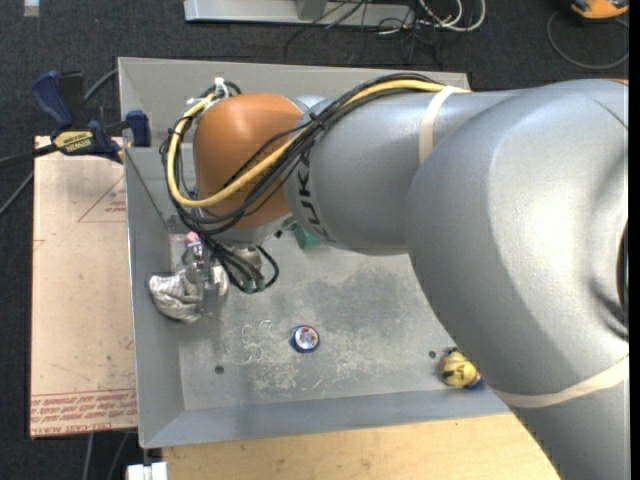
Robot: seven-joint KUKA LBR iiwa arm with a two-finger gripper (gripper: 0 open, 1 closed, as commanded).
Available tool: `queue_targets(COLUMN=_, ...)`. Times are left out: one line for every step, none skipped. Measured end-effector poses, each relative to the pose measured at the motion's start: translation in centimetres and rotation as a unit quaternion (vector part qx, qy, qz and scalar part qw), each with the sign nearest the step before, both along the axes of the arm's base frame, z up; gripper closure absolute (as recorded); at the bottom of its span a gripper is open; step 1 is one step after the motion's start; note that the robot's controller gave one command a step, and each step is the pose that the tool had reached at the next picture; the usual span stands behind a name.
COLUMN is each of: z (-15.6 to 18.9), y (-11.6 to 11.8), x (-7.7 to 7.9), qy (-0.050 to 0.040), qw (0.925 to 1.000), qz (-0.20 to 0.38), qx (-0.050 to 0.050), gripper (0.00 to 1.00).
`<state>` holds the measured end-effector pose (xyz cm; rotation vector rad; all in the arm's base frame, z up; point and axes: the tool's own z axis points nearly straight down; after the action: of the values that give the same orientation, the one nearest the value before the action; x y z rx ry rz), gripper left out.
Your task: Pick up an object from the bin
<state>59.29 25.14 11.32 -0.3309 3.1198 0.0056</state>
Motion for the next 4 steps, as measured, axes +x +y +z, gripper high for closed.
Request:
queue_targets(z=-0.1, y=0.0, x=0.0, qy=-0.0005, qw=1.0, qz=0.001, qx=0.0, gripper=1.0)
queue_targets(z=-1.5, y=-3.7, x=2.7, qy=-0.0019, qw=1.0, qz=0.003, qx=0.001, gripper=1.0)
queue_targets(z=-4.0, y=-1.8, x=0.9, qy=-0.0048, qw=0.9999, qz=-0.012, qx=0.002, gripper=1.0)
queue_targets(z=7.7, y=-2.9, x=0.8, qy=-0.0034, qw=1.0, qz=0.002, qx=0.002, gripper=1.0)
